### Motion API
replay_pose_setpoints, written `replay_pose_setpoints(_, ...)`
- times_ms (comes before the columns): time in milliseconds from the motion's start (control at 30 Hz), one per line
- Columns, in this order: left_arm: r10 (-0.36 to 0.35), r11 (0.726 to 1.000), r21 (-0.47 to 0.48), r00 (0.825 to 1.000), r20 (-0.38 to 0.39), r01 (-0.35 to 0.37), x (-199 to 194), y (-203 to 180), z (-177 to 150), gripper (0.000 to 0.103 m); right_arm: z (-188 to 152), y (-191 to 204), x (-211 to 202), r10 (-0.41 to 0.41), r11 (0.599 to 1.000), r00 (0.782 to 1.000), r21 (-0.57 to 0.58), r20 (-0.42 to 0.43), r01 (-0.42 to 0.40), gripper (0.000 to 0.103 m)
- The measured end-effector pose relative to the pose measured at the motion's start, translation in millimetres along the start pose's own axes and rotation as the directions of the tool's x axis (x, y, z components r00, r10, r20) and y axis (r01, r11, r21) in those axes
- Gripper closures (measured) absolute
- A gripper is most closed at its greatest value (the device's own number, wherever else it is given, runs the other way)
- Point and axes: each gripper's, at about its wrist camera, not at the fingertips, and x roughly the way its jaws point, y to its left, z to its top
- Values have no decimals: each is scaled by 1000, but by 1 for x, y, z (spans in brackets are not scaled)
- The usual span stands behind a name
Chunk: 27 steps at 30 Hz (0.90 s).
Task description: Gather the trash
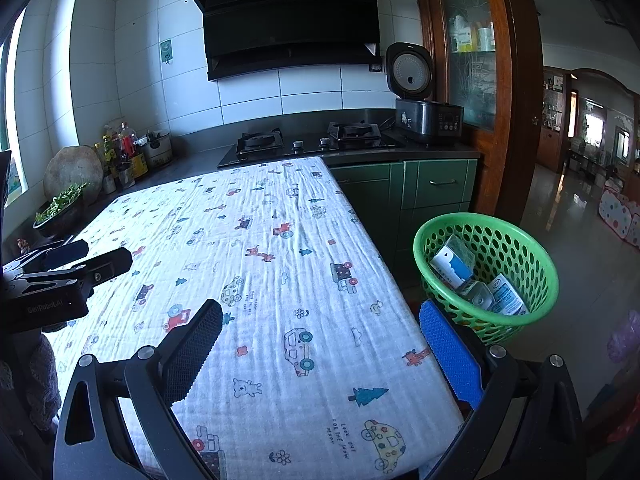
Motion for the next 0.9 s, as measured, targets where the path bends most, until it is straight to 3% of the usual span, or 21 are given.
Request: replay_pose_setpoints(900,3,1000,-3,1000,-3,-3,0,0,0,5,0,0,-1,5,1000,1000,1,-1,-5,7)
